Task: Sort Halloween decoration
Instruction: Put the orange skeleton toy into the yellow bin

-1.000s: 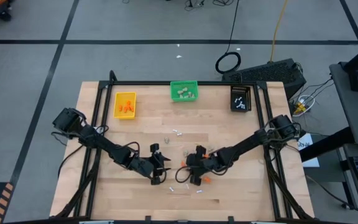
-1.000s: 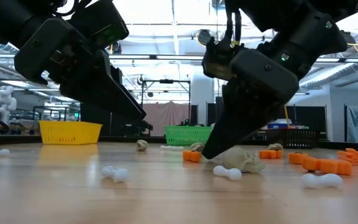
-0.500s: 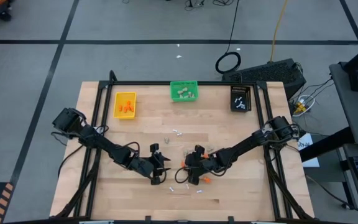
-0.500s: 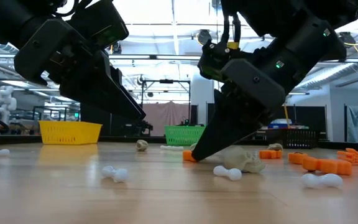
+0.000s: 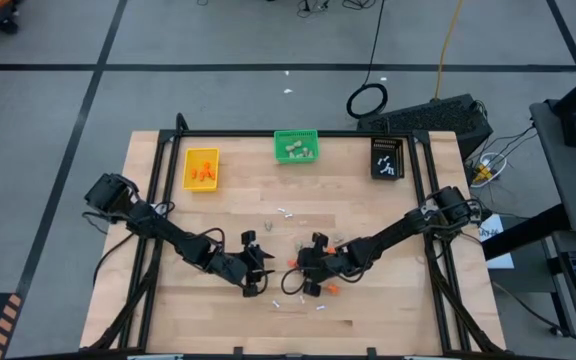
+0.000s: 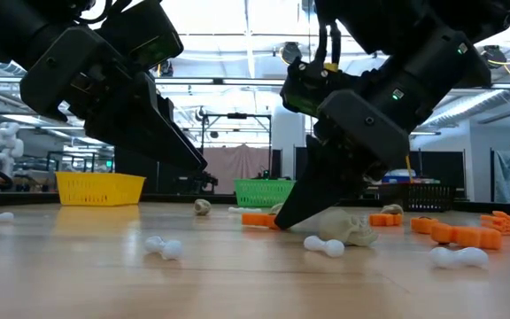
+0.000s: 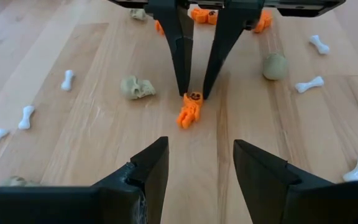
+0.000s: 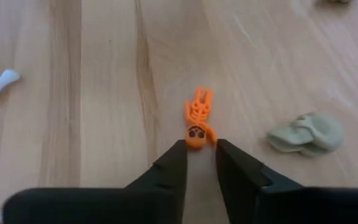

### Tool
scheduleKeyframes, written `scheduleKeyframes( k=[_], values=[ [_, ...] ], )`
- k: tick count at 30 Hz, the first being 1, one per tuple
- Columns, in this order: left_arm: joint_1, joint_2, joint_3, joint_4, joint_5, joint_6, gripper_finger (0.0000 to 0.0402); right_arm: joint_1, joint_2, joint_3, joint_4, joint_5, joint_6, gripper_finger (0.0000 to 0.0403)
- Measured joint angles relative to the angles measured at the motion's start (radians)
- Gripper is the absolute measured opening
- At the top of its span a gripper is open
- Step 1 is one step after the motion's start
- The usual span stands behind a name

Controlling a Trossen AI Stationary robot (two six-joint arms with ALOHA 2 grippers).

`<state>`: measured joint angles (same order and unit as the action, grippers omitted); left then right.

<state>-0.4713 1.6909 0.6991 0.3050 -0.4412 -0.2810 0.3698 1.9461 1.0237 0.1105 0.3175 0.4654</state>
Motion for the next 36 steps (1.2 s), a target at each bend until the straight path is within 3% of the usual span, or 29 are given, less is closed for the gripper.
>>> scheduleKeyframes(
  k=[7, 17, 22, 36],
  values=[
    [0.0, 0.0, 0.0, 0.0, 0.0, 0.0, 0.0177, 0.009, 0.0, 0.0, 0.008, -0.003, 0.01, 0.0054],
    [0.0, 0.0, 0.0, 0.0, 0.0, 0.0, 0.0177, 0.013, 0.0, 0.0, 0.05, 0.003, -0.049, 0.0159],
    [0.0, 0.0, 0.0, 0.0, 0.0, 0.0, 0.0177, 0.01, 0.0, 0.0, 0.05, 0.021, -0.059, 0.0184],
    [0.0, 0.0, 0.0, 0.0, 0.0, 0.0, 0.0177, -0.009, 0.04, 0.0, 0.114, -0.028, -0.066, 0.0109]
  ],
)
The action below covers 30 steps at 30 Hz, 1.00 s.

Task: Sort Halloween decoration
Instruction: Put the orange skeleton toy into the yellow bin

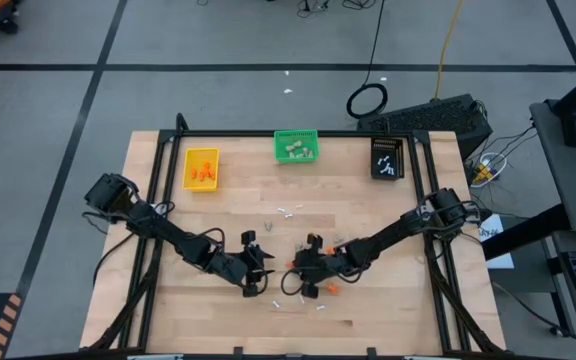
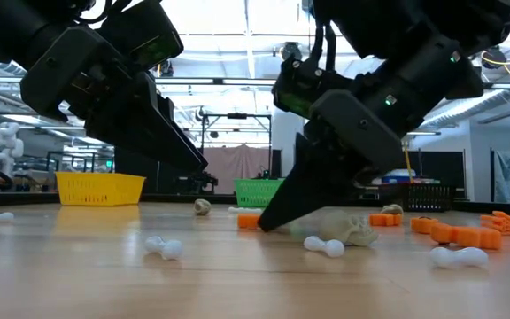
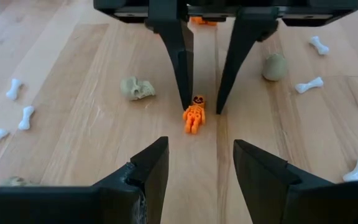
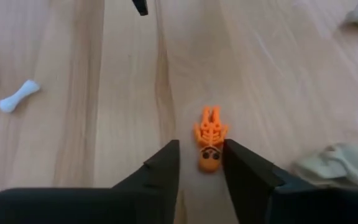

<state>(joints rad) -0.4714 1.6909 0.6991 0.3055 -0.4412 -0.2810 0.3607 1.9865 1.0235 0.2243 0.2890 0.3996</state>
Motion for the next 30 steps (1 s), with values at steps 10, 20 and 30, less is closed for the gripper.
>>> scheduleKeyframes(
  k=[10, 20, 30],
  values=[
    [0.0, 0.0, 0.0, -0.001, 0.0, 0.0, 0.0177, -0.001, -0.016, 0.0, -0.019, -0.024, -0.053, 0.0009],
    [-0.012, -0.002, 0.035, 0.016, 0.0, 0.101, 0.0177, 0.046, -0.246, -0.001, -0.211, -0.018, -0.2, 0.0011],
    [-0.021, -0.007, 0.1, -0.032, -0.008, 0.16, 0.0177, 0.219, -0.487, 0.0, -0.458, 0.302, -0.388, 0.001]
  ],
)
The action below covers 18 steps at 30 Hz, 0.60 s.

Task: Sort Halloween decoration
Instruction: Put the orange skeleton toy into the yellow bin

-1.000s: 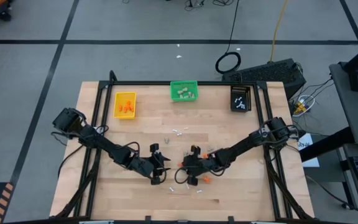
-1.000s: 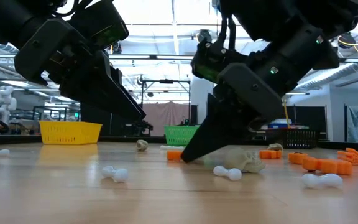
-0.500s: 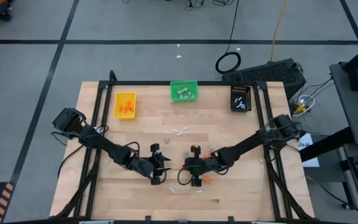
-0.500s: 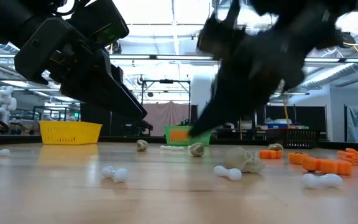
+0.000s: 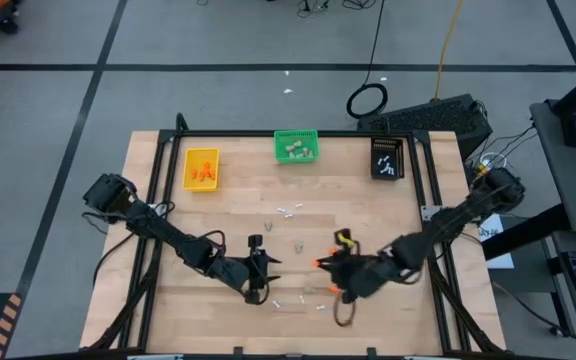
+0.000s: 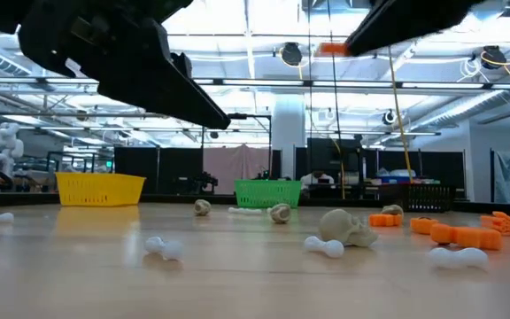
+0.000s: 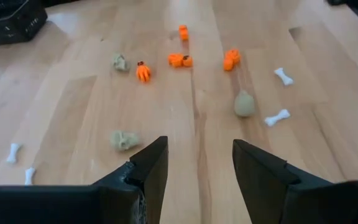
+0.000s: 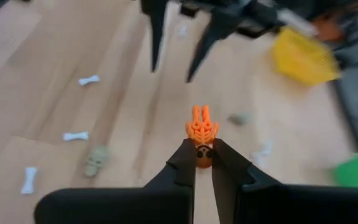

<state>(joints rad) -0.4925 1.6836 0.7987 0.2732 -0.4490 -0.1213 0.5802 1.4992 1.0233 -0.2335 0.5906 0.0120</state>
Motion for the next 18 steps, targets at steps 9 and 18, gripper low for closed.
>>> scheduleKeyframes(
  k=[9, 18],
  values=[
    [0.001, 0.0, 0.022, 0.005, -0.06, 0.005, 0.0177, 0.141, 0.033, 0.0, -0.019, 0.486, -0.085, 0.0009],
    [0.002, 0.0, 0.022, 0.011, -0.087, -0.001, 0.0177, 0.155, 0.088, 0.0, 0.08, 0.648, -0.234, 0.0009]
  ],
)
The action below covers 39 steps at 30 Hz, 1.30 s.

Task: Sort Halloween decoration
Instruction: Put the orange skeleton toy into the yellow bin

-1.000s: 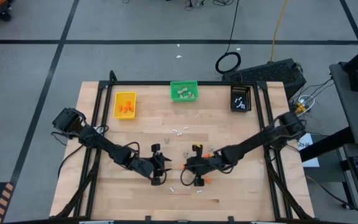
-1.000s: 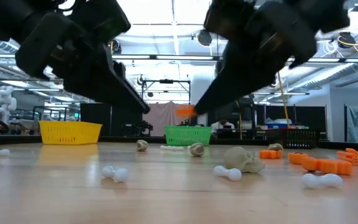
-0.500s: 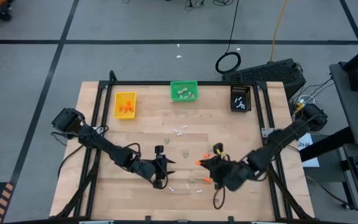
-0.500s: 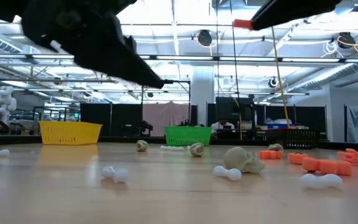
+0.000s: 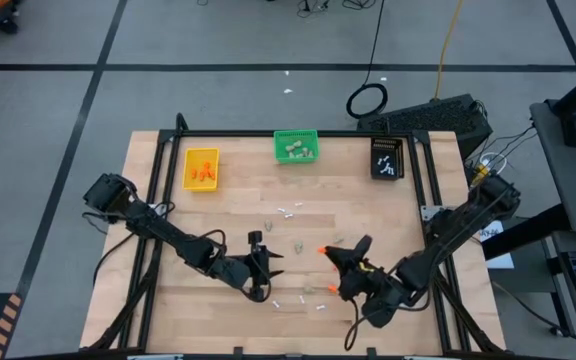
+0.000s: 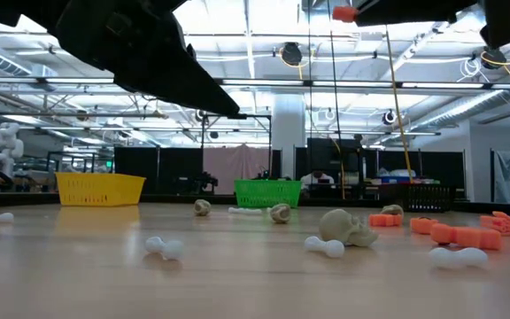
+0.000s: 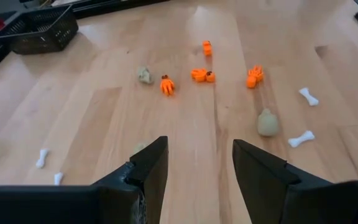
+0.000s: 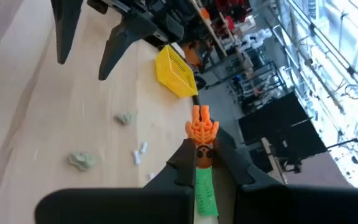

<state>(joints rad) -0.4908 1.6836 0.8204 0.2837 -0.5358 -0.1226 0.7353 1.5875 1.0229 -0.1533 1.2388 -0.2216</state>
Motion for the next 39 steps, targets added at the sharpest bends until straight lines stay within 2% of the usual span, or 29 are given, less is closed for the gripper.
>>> scheduleKeyframes(
  k=[6, 36, 39],
  values=[
    [0.0, 0.0, 0.0, 0.0, 0.0, -0.001, 0.0177, 0.0, 0.022, 0.0, 0.076, 0.018, -0.091, 0.0009],
    [0.0, 0.0, -0.001, 0.0, 0.0, 0.0, 0.0177, 0.0, 0.021, 0.0, 0.075, 0.011, -0.048, 0.0009],
    [0.0, 0.0, -0.001, 0.0, 0.0, 0.01, 0.0177, -0.002, 0.02, 0.0, 0.075, -0.044, -0.018, 0.0009]
  ],
)
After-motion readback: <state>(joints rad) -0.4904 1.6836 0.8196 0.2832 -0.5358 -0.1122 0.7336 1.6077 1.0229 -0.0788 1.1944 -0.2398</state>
